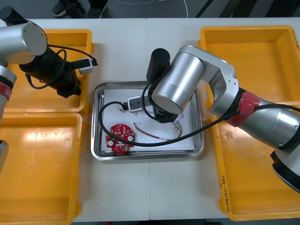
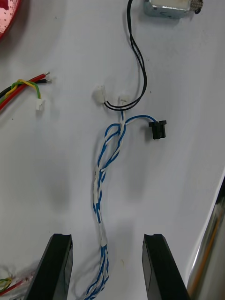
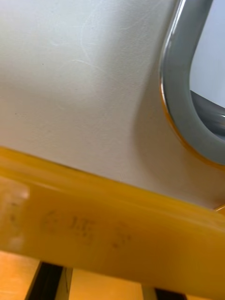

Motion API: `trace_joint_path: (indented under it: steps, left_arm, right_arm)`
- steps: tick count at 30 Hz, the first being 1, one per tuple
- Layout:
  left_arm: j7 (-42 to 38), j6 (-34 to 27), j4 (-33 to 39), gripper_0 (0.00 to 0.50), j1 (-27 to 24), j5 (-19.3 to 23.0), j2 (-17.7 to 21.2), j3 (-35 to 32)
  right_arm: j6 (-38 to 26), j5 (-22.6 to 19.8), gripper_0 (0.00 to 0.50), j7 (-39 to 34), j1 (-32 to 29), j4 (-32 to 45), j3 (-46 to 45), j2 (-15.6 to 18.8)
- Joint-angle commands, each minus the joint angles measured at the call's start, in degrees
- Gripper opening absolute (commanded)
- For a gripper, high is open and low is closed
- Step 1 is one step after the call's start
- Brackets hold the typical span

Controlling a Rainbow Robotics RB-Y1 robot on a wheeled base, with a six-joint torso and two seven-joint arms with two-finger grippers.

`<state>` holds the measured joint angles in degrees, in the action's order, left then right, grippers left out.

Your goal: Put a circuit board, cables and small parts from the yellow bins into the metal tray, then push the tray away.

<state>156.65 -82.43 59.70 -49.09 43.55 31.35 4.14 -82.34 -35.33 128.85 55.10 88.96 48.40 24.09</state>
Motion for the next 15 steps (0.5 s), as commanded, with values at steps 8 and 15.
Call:
trace_joint_path:
  steps: [8, 15]
  left_arm:
    - [-1.65, 0.69, 0.77, 0.000, -0.40, -2.68, -1.21, 0.60]
    - [-1.65, 0.69, 0.77, 0.000, -0.40, -3.39, -1.12, 0.08]
  right_arm:
    - [-4.94, -1.41, 0.430, -2.02, 0.54, 2.62, -5.07, -0.80]
    - [-11.88, -3.61, 0.431, -3.52, 0.71, 5.87, -11.31, -0.27]
